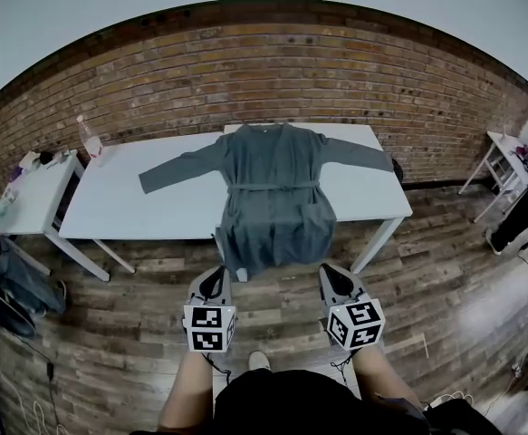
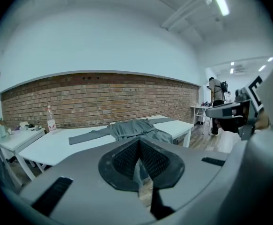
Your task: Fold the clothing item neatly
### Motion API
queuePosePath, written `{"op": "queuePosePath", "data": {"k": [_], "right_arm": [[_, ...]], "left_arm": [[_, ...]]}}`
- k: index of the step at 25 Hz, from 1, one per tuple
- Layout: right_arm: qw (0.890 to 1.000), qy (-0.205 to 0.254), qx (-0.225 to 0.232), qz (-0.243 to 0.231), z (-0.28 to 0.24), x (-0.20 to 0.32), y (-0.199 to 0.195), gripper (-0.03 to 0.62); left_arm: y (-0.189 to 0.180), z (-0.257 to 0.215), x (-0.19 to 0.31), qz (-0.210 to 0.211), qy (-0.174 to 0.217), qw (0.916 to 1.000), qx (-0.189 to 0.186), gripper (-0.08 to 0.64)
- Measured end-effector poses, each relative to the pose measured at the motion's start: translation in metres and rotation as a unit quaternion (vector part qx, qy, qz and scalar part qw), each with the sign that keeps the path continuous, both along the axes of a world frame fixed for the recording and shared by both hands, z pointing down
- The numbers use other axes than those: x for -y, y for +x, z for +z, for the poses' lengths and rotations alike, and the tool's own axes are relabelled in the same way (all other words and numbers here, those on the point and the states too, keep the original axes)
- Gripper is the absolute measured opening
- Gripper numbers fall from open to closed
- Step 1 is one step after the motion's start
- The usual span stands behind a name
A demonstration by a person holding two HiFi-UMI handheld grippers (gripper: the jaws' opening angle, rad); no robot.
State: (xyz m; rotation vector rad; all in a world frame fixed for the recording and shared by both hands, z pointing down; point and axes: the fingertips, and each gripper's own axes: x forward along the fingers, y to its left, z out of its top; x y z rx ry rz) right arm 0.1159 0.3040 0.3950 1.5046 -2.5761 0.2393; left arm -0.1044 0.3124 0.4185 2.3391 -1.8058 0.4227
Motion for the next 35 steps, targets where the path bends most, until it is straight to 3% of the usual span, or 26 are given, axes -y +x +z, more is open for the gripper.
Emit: {"op": "queuePosePath", "data": {"k": [7,16,24,30,35], "right_arm": [[0.999,0.005,-0.047,0.012,0.001,0.052,-0.035,0.002],[0.998,0.000,-0.060,0.024,0.010,0.083,-0.053,0.002],[0.998,0.010,-0.053,0.009,0.016,0.131,-0.061,0.002],[0.999,0.011,-0.041,0.002,0.015,0.189,-0.056,0.002],[0.997,0.019,-0.079,-0.011,0.017,0.248,-0.043,0.002]], "left_arm": [[-0.032,-0.011,0.062,0.023,0.015,0.9996,-0.005,-0.009],[-0.040,0.000,0.096,0.071,0.015,0.9973,-0.009,-0.009],[-0.045,0.003,0.138,0.059,0.019,0.9981,0.006,-0.009],[-0.043,-0.001,0.190,0.048,0.025,0.9985,-0.008,-0.009],[-0.029,-0.009,0.250,0.035,0.033,0.9988,-0.004,-0.009]]}}
